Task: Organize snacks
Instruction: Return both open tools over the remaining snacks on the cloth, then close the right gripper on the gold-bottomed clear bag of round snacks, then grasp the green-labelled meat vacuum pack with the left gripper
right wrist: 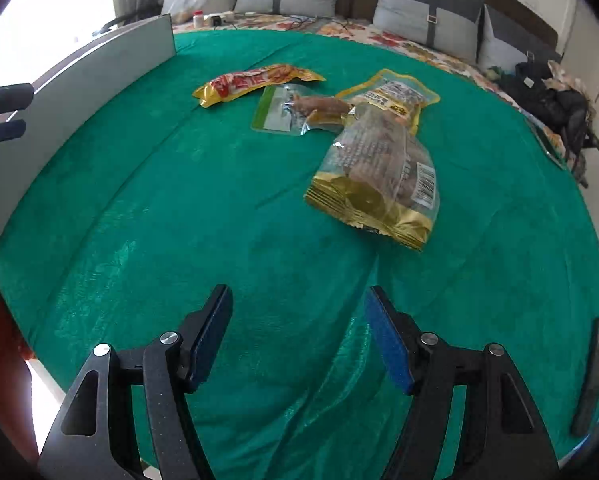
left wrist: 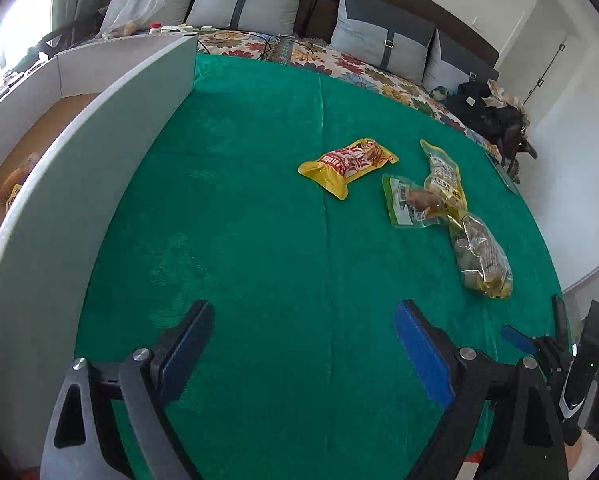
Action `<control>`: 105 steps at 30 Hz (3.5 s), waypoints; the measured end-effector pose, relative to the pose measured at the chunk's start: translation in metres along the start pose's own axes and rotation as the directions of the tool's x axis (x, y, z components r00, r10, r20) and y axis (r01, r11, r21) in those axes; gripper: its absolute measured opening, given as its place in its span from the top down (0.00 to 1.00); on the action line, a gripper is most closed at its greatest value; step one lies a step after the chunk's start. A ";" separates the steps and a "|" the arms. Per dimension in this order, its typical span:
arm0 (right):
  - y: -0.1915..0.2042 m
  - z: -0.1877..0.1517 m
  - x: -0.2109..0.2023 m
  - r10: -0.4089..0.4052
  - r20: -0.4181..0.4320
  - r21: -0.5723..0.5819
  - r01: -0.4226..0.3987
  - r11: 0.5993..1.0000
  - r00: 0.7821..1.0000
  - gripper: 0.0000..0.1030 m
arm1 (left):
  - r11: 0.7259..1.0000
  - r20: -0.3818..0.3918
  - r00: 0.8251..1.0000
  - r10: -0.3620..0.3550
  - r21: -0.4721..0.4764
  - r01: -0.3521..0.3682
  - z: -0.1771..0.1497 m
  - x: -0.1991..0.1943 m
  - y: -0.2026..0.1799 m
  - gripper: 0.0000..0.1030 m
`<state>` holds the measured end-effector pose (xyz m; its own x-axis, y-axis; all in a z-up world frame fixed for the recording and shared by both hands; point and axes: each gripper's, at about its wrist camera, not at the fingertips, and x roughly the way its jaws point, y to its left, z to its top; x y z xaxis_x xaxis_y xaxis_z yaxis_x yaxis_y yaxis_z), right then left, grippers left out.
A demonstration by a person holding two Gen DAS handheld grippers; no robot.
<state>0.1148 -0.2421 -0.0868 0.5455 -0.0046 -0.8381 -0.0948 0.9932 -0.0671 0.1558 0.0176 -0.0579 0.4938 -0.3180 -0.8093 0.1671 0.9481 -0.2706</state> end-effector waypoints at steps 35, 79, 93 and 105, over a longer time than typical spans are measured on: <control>-0.033 -0.017 0.009 -0.009 -0.029 0.149 0.013 0.989 1.000 0.11 | 0.968 0.063 0.981 0.185 0.162 -0.193 -0.013 0.070 -0.006 0.00; -0.122 0.013 0.031 -0.096 0.059 0.233 0.080 0.969 0.994 0.15 | 0.967 0.064 0.980 0.186 0.162 -0.194 -0.013 0.070 -0.007 0.00; -0.123 0.016 0.036 -0.093 0.054 0.232 0.078 0.970 0.994 0.11 | 0.940 -0.103 0.990 0.091 0.338 -0.052 0.006 0.077 -0.046 0.04; -0.124 0.016 0.036 -0.094 0.054 0.232 0.079 0.970 0.994 0.11 | 0.670 -0.181 0.977 0.110 0.740 0.062 0.101 0.146 -0.195 0.05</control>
<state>0.1595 -0.3632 -0.0994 0.5962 -0.0912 -0.7977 0.1440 0.9896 -0.0055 0.2814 -0.2139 -0.0703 0.3466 -0.2064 -0.9150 0.7735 0.6147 0.1543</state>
